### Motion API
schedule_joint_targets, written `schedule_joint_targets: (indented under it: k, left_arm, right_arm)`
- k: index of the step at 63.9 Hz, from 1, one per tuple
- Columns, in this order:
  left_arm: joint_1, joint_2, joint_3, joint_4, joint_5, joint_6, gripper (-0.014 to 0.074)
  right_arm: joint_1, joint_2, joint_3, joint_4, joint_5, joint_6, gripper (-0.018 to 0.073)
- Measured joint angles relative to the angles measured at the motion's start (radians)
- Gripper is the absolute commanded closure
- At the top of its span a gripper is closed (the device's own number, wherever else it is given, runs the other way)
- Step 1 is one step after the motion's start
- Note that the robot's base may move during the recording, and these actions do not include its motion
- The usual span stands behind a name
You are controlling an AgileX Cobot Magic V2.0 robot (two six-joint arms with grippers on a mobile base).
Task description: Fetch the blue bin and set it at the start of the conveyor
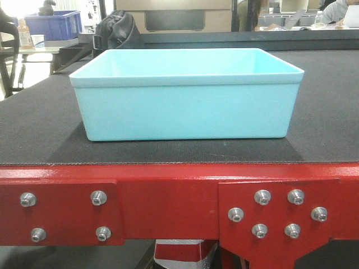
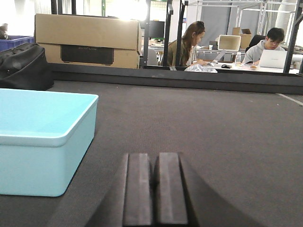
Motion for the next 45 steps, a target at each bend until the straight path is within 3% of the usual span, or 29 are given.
schedule_joint_targets:
  k: [24, 34, 45]
  left_arm:
    - [0.005, -0.019, 0.154, 0.000, -0.169, 0.002, 0.0707]
    - [0.005, -0.019, 0.156, 0.000, -0.171, -0.096, 0.0707]
    - [0.005, -0.019, 0.158, 0.015, -0.171, -0.120, 0.0707]
  right_arm:
    - [0.000, -0.002, 0.000, 0.000, 0.000, 0.000, 0.0722]
    - [0.000, -0.002, 0.000, 0.000, 0.000, 0.000, 0.0722]
    - [0.000, -0.002, 0.000, 0.000, 0.000, 0.000, 0.0722]
